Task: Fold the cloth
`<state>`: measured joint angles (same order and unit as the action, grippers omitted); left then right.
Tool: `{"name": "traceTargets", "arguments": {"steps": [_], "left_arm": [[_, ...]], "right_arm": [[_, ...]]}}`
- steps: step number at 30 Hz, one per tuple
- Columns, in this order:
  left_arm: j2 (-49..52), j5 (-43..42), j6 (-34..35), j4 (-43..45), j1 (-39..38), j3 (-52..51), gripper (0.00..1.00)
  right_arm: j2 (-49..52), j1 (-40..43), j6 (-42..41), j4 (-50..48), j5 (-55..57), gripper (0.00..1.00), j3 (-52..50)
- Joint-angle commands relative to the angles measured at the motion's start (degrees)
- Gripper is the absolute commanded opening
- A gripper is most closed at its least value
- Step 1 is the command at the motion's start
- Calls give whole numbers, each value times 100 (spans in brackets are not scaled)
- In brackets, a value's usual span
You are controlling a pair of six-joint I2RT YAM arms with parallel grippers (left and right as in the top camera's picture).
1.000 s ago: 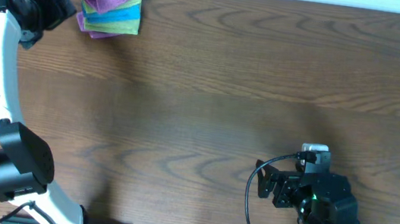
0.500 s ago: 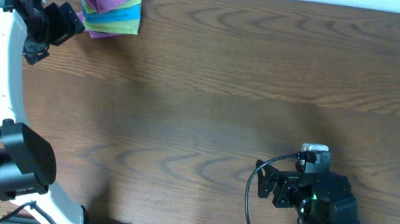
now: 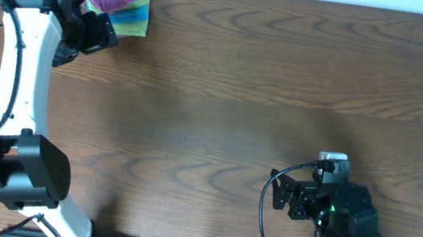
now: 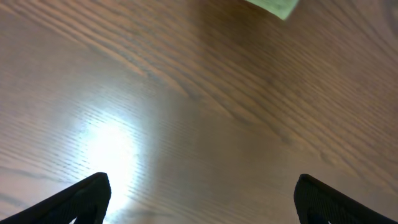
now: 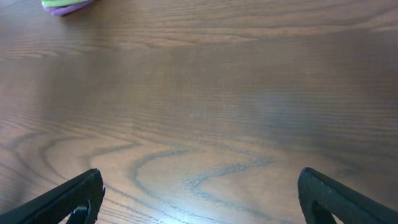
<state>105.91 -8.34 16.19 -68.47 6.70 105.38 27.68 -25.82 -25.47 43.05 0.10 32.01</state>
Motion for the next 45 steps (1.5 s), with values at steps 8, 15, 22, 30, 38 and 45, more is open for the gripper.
{"name": "traceTargets", "arguments": {"steps": [8,15,22,30,38,45], "left_arm": [[-1657,162,-142,1467,-223,-2151,95],[-3342,170,-142,2540,-223,-4059,96],[-4756,256,-146,2918,-223,-5364,96],[-6428,256,-254,3169,-223,-6798,95],[-8041,210,-332,3237,-223,-7982,95],[-8972,109,-870,3235,-223,-8555,95]], "right_arm": [[-35,42,-83,9,98,99,-33],[-35,42,-85,9,98,99,-33],[-35,42,-83,9,98,99,-33],[-35,39,-83,9,101,99,-33],[-35,42,-83,9,98,99,-33],[-35,42,-83,9,98,99,-33]]}}
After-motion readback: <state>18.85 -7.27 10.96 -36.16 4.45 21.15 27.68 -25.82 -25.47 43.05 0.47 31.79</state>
